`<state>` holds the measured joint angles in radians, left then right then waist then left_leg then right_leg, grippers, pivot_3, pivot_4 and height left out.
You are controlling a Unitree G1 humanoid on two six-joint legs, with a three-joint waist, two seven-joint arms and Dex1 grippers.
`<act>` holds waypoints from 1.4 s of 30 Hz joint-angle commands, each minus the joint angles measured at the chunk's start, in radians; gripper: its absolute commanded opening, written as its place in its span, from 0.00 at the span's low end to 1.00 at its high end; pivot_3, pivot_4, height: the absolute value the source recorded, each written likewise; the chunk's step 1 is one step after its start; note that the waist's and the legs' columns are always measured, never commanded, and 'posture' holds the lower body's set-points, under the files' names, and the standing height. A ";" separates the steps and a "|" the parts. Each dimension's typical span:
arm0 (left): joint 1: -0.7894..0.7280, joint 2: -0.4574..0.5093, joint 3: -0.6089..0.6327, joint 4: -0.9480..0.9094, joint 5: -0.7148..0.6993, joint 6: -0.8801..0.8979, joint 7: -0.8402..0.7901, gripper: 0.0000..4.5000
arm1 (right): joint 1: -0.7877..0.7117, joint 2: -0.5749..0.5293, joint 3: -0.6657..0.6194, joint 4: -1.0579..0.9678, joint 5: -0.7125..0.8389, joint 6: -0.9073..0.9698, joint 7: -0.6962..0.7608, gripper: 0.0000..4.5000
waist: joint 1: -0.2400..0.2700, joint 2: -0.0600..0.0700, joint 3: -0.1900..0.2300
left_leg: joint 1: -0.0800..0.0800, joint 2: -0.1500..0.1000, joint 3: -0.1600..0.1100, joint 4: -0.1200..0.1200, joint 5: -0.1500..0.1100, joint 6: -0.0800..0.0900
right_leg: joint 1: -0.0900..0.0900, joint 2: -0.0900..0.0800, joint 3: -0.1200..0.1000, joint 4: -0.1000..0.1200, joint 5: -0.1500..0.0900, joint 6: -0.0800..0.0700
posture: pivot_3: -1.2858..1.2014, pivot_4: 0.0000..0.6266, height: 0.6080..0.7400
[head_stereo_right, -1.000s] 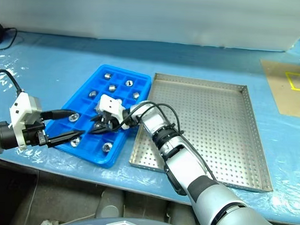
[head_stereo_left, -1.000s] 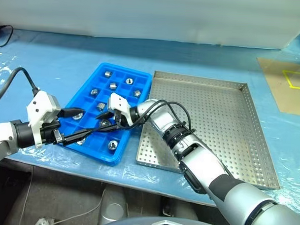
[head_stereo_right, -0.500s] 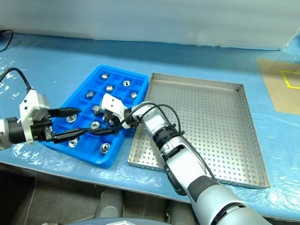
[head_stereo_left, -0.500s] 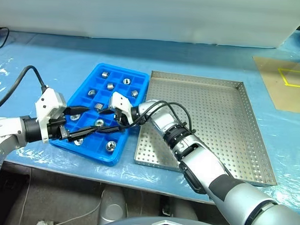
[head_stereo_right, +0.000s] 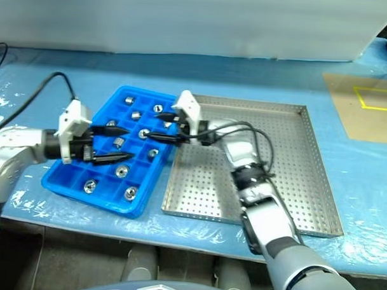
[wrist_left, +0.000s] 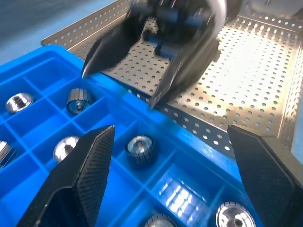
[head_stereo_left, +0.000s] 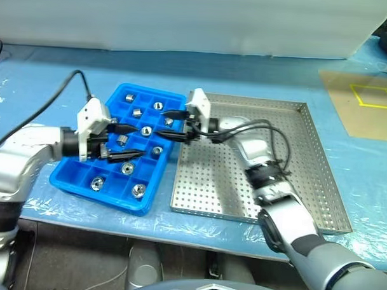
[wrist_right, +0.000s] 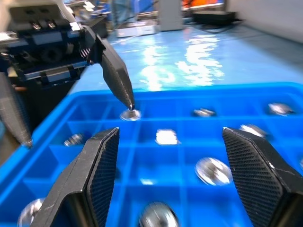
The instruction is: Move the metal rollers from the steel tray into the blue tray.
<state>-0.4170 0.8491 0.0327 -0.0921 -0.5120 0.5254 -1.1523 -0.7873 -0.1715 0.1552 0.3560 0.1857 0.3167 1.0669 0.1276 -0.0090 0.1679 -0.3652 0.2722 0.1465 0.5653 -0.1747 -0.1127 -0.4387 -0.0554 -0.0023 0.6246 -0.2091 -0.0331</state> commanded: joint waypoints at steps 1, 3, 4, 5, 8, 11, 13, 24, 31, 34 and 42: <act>-0.122 -0.064 -0.093 0.126 0.065 -0.085 -0.070 0.90 | 0.113 -0.102 -0.030 -0.184 0.004 0.066 -0.042 0.79 | -0.011 0.000 0.000 | 0.000 0.000 0.000 0.000 0.000 0.000 | 0.000 0.000 0.001 0.000 0.001 0.001 | 0.46 0.24 1.00; -0.186 -0.108 -0.144 0.211 0.113 -0.138 -0.101 0.90 | 0.181 -0.149 -0.060 -0.262 0.010 0.103 -0.093 0.79 | -0.030 0.000 0.000 | 0.000 0.000 0.000 0.001 0.000 0.000 | 0.000 0.000 0.001 0.000 0.002 0.004 | 0.45 0.24 1.00; -0.218 -0.134 -0.169 0.260 0.141 -0.173 -0.113 0.90 | 0.214 -0.165 -0.081 -0.304 0.016 0.123 -0.124 0.79 | -0.037 0.000 0.000 | 0.000 -0.001 0.000 0.001 0.000 0.000 | 0.000 0.000 0.002 0.000 0.003 0.004 | 0.44 0.24 1.00; -0.238 -0.154 -0.185 0.293 0.161 -0.198 -0.121 0.90 | 0.236 -0.176 -0.094 -0.334 0.023 0.137 -0.146 0.79 | -0.049 0.000 0.000 | 0.000 -0.001 0.000 0.000 0.000 0.000 | 0.000 0.000 0.002 0.000 0.003 0.004 | 0.43 0.24 1.00; -0.301 -0.261 -0.226 0.416 0.196 -0.264 -0.141 0.90 | 0.327 -0.191 -0.169 -0.443 0.030 0.187 -0.265 0.79 | -0.077 0.000 0.000 | 0.000 -0.002 0.002 0.000 0.000 0.000 | 0.002 0.001 0.005 0.000 0.003 0.004 | 0.41 0.24 1.00; -0.323 -0.338 -0.246 0.503 0.218 -0.301 -0.160 0.90 | 0.394 -0.194 -0.227 -0.534 0.063 0.246 -0.332 0.79 | -0.096 0.000 0.000 | 0.001 -0.003 0.002 0.000 0.000 0.000 | 0.003 0.001 0.007 -0.001 0.002 0.003 | 0.41 0.24 1.00; -0.325 -0.374 -0.249 0.544 0.227 -0.317 -0.167 0.90 | 0.420 -0.196 -0.261 -0.572 0.099 0.282 -0.352 0.79 | -0.105 0.000 0.000 | 0.001 -0.003 0.003 0.000 0.000 0.000 | 0.003 0.001 0.008 -0.001 0.002 0.003 | 0.40 0.24 1.00; -0.319 -0.500 -0.158 0.594 0.194 -0.304 -0.041 0.90 | 0.374 -0.208 -0.247 -0.527 0.120 0.273 -0.409 0.79 | -0.110 0.000 0.000 | 0.005 -0.006 0.003 0.001 0.000 0.001 | 0.008 0.000 0.009 -0.002 0.003 0.003 | 0.42 0.24 1.00; -0.306 -0.509 -0.114 0.578 0.190 -0.300 0.005 0.90 | 0.340 -0.210 -0.214 -0.481 0.118 0.251 -0.411 0.79 | -0.106 0.001 0.000 | 0.005 -0.006 0.003 0.000 -0.002 0.004 | 0.008 0.000 0.009 -0.005 0.003 0.003 | 0.43 0.24 1.00; -0.294 -0.521 -0.108 0.539 0.180 -0.269 0.024 0.90 | 0.332 -0.203 -0.209 -0.467 0.116 0.239 -0.423 0.79 | -0.104 0.001 0.000 | 0.005 -0.006 0.003 0.000 -0.002 0.005 | 0.008 -0.001 0.008 -0.006 0.003 0.003 | 0.44 0.24 1.00; -0.250 -0.512 -0.110 0.449 0.181 -0.219 0.026 0.90 | 0.341 -0.213 -0.191 -0.464 0.123 0.237 -0.414 0.79 | -0.101 0.001 0.000 | 0.005 -0.006 0.003 -0.001 -0.002 0.005 | 0.008 -0.001 0.008 -0.007 0.003 0.003 | 0.45 0.24 1.00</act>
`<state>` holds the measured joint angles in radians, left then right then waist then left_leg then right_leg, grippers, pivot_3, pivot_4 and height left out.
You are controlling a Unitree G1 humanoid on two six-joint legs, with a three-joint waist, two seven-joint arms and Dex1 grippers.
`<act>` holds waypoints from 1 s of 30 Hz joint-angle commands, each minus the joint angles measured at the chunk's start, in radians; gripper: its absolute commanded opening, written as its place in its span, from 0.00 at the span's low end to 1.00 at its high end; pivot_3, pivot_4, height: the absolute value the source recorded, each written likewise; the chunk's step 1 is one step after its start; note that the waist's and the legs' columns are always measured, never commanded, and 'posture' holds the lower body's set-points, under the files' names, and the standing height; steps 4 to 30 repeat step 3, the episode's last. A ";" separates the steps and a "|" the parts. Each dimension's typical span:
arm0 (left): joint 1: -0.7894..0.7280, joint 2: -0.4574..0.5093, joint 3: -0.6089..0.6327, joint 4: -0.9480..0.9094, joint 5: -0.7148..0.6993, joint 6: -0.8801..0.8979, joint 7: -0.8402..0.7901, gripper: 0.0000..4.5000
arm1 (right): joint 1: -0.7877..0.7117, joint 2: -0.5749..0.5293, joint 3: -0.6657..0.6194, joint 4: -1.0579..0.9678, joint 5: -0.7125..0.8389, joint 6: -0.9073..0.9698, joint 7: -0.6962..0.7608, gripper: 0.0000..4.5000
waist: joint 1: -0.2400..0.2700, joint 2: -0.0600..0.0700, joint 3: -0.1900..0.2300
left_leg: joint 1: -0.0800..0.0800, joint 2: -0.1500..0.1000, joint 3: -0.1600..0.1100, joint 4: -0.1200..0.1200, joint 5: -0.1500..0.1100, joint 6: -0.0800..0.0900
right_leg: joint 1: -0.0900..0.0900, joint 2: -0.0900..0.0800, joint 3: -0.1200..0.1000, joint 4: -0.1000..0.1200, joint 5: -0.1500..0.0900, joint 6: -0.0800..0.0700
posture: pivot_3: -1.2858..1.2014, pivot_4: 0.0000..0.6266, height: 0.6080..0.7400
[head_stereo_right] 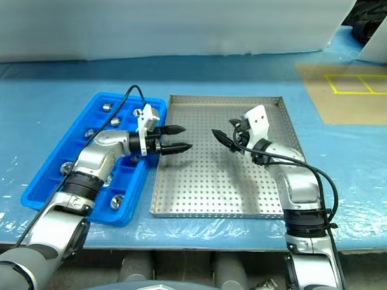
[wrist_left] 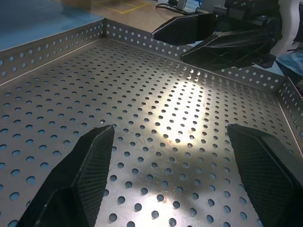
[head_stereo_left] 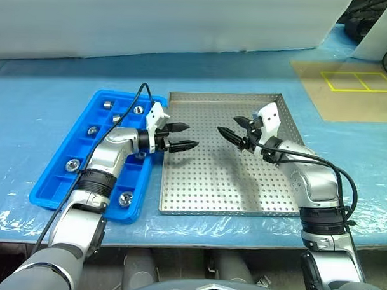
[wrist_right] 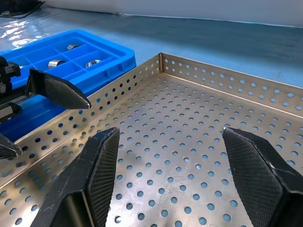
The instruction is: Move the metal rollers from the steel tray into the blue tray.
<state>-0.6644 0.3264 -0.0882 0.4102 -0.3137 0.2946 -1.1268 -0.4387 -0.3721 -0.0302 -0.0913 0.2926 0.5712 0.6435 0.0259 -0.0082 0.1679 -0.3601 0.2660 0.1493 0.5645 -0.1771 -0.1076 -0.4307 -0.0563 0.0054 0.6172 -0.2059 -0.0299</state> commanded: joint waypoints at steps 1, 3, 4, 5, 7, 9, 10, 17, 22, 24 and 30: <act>-0.001 0.012 0.013 -0.057 -0.018 0.014 0.001 0.90 | -0.011 -0.017 -0.004 -0.014 0.015 -0.018 0.013 0.79 | 0.001 0.000 0.000 | 0.000 0.000 0.000 0.000 0.000 0.000 | 0.000 0.000 0.000 0.000 0.000 0.000 | 0.45 0.24 1.00; 0.002 0.013 0.014 -0.062 -0.018 0.018 0.002 0.90 | -0.014 -0.022 -0.001 -0.012 0.012 -0.021 0.016 0.79 | 0.003 0.000 0.000 | 0.001 0.000 0.000 0.000 0.000 0.000 | 0.000 -0.001 0.000 0.000 0.000 0.000 | 0.45 0.24 1.00; 0.002 0.013 0.014 -0.062 -0.018 0.018 0.002 0.90 | -0.014 -0.022 -0.001 -0.012 0.012 -0.021 0.016 0.79 | 0.003 0.000 0.000 | 0.001 0.000 0.000 0.000 0.000 0.000 | 0.000 -0.001 0.000 0.000 0.000 0.000 | 0.45 0.24 1.00; 0.002 0.013 0.014 -0.062 -0.018 0.018 0.002 0.90 | -0.014 -0.022 -0.001 -0.012 0.012 -0.021 0.016 0.79 | 0.003 0.000 0.000 | 0.001 0.000 0.000 0.000 0.000 0.000 | 0.000 -0.001 0.000 0.000 0.000 0.000 | 0.45 0.24 1.00; 0.002 0.013 0.014 -0.062 -0.018 0.018 0.002 0.90 | -0.014 -0.022 -0.001 -0.012 0.012 -0.021 0.016 0.79 | 0.003 0.000 0.000 | 0.001 0.000 0.000 0.000 0.000 0.000 | 0.000 -0.001 0.000 0.000 0.000 0.000 | 0.45 0.24 1.00; 0.002 0.013 0.014 -0.062 -0.018 0.018 0.002 0.90 | -0.014 -0.022 -0.001 -0.012 0.012 -0.021 0.016 0.79 | 0.003 0.000 0.000 | 0.001 0.000 0.000 0.000 0.000 0.000 | 0.000 -0.001 0.000 0.000 0.000 0.000 | 0.45 0.24 1.00; 0.002 0.013 0.014 -0.062 -0.018 0.018 0.002 0.90 | -0.014 -0.022 -0.001 -0.012 0.012 -0.021 0.016 0.79 | 0.003 0.000 0.000 | 0.001 0.000 0.000 0.000 0.000 0.000 | 0.000 -0.001 0.000 0.000 0.000 0.000 | 0.45 0.24 1.00; 0.002 0.013 0.014 -0.062 -0.018 0.018 0.002 0.90 | -0.014 -0.022 -0.001 -0.012 0.012 -0.021 0.016 0.79 | 0.003 0.000 0.000 | 0.001 0.000 0.000 0.000 0.000 0.000 | 0.000 -0.001 0.000 0.000 0.000 0.000 | 0.45 0.24 1.00; 0.002 0.013 0.014 -0.062 -0.018 0.018 0.002 0.90 | -0.014 -0.022 -0.001 -0.012 0.012 -0.021 0.016 0.79 | 0.003 0.000 0.000 | 0.001 0.000 0.000 0.000 0.000 0.000 | 0.000 -0.001 0.000 0.000 0.000 0.000 | 0.45 0.24 1.00; 0.002 0.013 0.014 -0.062 -0.018 0.018 0.002 0.90 | -0.014 -0.022 -0.001 -0.012 0.012 -0.021 0.016 0.79 | 0.003 0.000 0.000 | 0.001 0.000 0.000 0.000 0.000 0.000 | 0.000 -0.001 0.000 0.000 0.000 0.000 | 0.45 0.24 1.00; 0.002 0.013 0.014 -0.062 -0.018 0.018 0.002 0.90 | -0.014 -0.022 -0.001 -0.012 0.012 -0.021 0.016 0.79 | 0.003 0.000 0.000 | 0.001 0.000 0.000 0.000 0.000 0.000 | 0.000 -0.001 0.000 0.000 0.000 0.000 | 0.45 0.24 1.00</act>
